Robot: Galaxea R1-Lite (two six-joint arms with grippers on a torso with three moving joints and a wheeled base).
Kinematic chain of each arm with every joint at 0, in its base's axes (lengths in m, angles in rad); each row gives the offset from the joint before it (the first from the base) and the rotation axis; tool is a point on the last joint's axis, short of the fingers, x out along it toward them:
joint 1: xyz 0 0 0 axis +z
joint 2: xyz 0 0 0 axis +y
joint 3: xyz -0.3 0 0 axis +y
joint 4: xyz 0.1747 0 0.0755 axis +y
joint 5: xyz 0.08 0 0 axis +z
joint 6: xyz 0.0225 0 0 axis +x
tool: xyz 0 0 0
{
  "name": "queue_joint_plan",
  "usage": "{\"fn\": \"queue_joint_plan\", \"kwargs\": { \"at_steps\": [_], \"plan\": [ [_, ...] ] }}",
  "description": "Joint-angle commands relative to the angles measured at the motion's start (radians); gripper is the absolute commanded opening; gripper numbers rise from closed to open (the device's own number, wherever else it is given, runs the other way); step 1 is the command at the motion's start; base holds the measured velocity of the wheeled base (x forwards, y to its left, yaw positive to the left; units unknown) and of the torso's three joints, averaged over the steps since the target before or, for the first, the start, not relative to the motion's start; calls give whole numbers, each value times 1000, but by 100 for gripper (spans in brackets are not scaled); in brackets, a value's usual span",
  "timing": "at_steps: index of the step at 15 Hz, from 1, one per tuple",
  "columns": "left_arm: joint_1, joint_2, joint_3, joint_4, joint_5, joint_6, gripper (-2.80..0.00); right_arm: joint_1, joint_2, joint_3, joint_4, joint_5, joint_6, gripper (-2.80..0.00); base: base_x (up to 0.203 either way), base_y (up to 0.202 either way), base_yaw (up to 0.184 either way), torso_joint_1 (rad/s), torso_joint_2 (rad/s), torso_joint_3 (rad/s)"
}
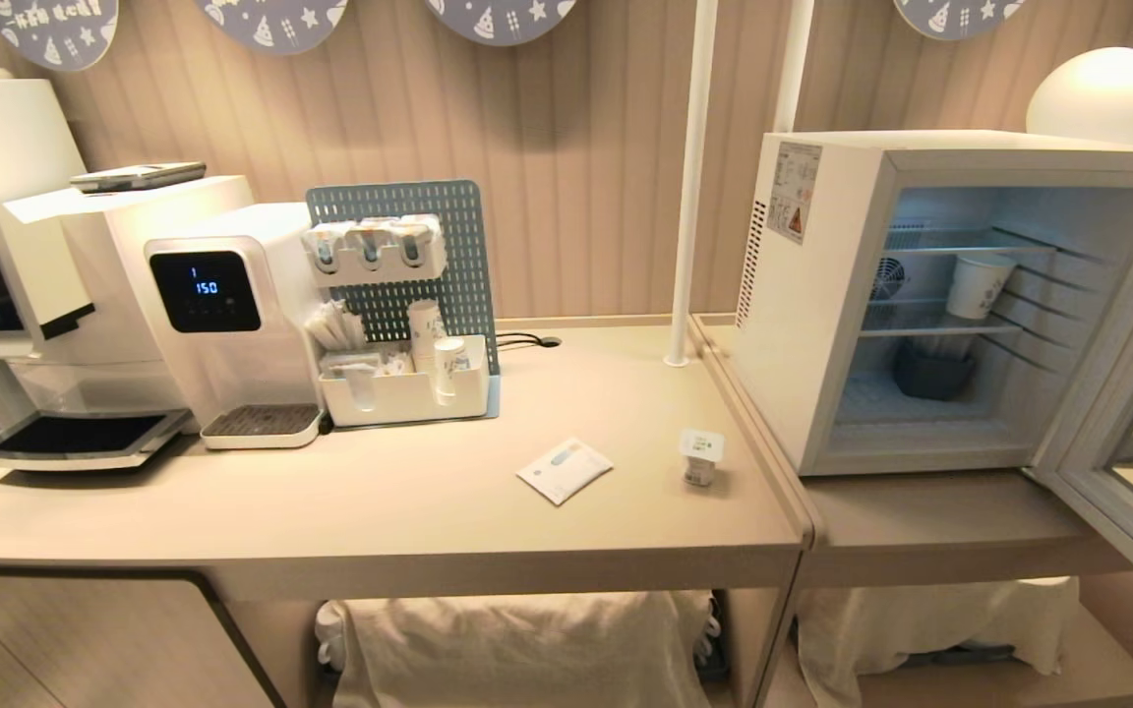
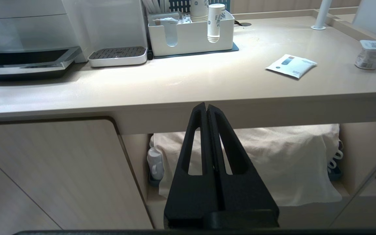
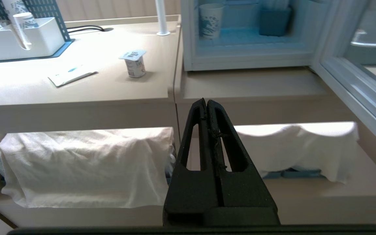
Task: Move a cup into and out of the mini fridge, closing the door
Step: Put the yoghurt in the freezer
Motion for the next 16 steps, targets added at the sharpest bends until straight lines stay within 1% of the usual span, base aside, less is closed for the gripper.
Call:
{"fn": "queue_joint_plan", "kwargs": {
  "at_steps": [1,5,6,7,8,9,11,13,15,16],
  "plan": [
    [0,0,0,0,0,0,-280,0,1,0,-3,0,0,-280,194,0,-2,2,7,3],
    [0,0,1,1,0,-3,-280,0,0,3,-6,0,2,-280,167,0,-2,4,4,-1],
    [0,0,1,0,0,-2,-280,0,0,3,-17,-3,2,-280,0,0,0,0,0,0],
    [0,0,1,0,0,-2,-280,0,0,-12,-34,-7,-14,-280,0,0,0,0,0,0],
    [0,0,1,0,0,-2,-280,0,7,-64,-33,-8,-30,-280,0,0,0,0,0,0],
    [0,0,1,0,0,2,-280,0,35,-157,-14,-6,-43,-280,0,0,0,0,0,0],
    [0,0,1,0,0,4,-280,2,184,-290,40,-2,-56,-280,0,0,0,0,0,0],
    [0,0,1,0,0,-3,-280,13,397,-365,67,30,-66,-280,0,0,0,0,0,0],
    [0,-1,1,0,0,-3,-280,29,584,-380,59,109,-88,-280,0,0,0,0,0,0],
    [0,0,1,0,0,-3,-280,35,678,-364,20,156,-108,-280,0,0,0,0,0,0]
  ]
}}
